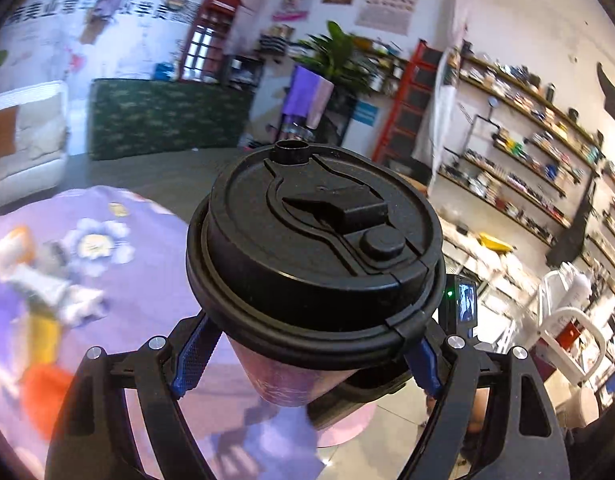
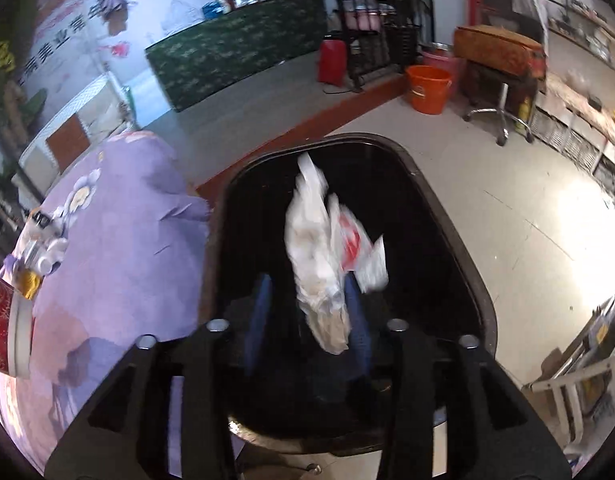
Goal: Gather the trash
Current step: 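Open the right tool over the bin while the left tool drops the red cup in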
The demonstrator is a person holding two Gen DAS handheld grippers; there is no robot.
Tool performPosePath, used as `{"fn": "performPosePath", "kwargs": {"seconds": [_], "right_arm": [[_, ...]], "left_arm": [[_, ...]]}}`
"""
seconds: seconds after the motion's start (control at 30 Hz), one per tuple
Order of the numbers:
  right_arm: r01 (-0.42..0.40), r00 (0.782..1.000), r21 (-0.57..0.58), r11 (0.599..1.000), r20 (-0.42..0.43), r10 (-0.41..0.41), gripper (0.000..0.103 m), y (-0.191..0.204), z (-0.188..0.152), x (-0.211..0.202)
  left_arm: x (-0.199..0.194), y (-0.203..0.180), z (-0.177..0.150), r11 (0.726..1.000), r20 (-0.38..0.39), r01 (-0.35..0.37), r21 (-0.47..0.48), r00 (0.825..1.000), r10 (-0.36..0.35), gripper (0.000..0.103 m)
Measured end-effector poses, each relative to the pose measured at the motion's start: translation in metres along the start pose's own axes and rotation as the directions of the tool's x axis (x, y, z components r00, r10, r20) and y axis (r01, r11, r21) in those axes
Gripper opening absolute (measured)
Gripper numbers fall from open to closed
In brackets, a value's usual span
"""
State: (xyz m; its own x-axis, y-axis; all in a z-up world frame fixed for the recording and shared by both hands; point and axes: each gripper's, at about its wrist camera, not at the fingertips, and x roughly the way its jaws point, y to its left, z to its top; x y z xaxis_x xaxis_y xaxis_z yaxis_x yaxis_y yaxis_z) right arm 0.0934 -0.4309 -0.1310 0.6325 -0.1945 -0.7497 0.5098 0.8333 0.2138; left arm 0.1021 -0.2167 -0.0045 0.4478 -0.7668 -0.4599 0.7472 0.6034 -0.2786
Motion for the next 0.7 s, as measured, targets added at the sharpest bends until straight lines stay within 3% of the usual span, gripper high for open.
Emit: {"fn": "performPosePath", "kwargs": {"seconds": [0.03,0.2,0.37,0.47,0.57,0.7], "right_arm": [[0.006,1.000,-0.003,1.000,0.011,-0.006,0.059,-0.001,0.000,-0.001],[0.041,0.995,0.001,0.999,0.092,-0.041,0.060,-0.016,0.004,-0.011],[0.107,0.969,0.050,0.993,0.219,-0.115,0.067,-0.030,0.012,-0.049],[0.140,0.950,0.080,0.987,0.269,-0.157,0.069,-0.039,0.016,-0.068],[0.152,0.937,0.111,0.982,0.299,-0.178,0.078,-0.049,0.019,-0.082],[0.168,0.927,0.128,0.977,0.317,-0.201,0.078,-0.060,0.021,-0.096]], "left_arm": [[0.005,-0.006,-0.003,1.000,-0.007,0.005,0.012,1.000,-0.005,0.079],[0.032,-0.027,0.001,0.998,-0.048,0.050,0.043,0.998,-0.048,0.079],[0.065,-0.045,0.002,0.993,-0.111,0.103,0.052,0.989,-0.097,0.079],[0.092,-0.054,-0.002,0.990,-0.162,0.128,0.053,0.980,-0.118,0.079],[0.120,-0.063,-0.006,0.987,-0.222,0.156,0.039,0.964,-0.143,0.079],[0.143,-0.075,-0.015,0.985,-0.282,0.150,0.086,0.952,-0.120,0.079]]}}
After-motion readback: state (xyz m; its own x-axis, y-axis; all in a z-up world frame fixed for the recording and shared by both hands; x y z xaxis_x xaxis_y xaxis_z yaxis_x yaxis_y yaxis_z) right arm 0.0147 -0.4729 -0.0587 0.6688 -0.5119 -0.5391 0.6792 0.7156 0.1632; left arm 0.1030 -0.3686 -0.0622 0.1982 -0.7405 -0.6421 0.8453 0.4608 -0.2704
